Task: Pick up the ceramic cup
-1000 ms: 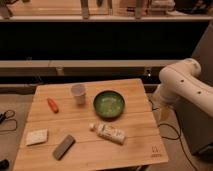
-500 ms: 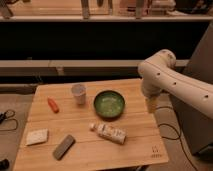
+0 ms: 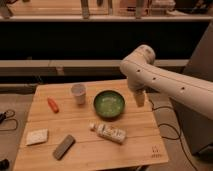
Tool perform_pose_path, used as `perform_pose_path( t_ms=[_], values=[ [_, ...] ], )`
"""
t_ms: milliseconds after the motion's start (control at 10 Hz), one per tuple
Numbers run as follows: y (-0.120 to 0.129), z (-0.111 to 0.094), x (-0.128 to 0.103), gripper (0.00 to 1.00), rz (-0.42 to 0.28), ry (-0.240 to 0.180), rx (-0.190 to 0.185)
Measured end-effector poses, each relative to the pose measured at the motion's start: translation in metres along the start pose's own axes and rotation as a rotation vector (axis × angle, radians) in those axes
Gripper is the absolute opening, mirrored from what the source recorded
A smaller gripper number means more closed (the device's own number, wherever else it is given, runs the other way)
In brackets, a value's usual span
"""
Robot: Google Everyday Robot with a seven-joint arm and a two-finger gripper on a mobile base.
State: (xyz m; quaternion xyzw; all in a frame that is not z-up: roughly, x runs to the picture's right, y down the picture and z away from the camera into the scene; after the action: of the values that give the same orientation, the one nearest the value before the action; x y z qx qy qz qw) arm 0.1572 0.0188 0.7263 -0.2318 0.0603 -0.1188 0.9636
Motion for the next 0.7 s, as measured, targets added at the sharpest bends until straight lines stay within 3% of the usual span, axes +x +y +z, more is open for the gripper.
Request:
perform_pose_path(
  t_ms=[300,700],
  values=[
    [-0.018,-0.006,-0.003,0.8,-0.059,0.01,0.031],
    [-0.055,-0.018,-0.041,0.8,-0.159,-0.002,0.098]
  ],
)
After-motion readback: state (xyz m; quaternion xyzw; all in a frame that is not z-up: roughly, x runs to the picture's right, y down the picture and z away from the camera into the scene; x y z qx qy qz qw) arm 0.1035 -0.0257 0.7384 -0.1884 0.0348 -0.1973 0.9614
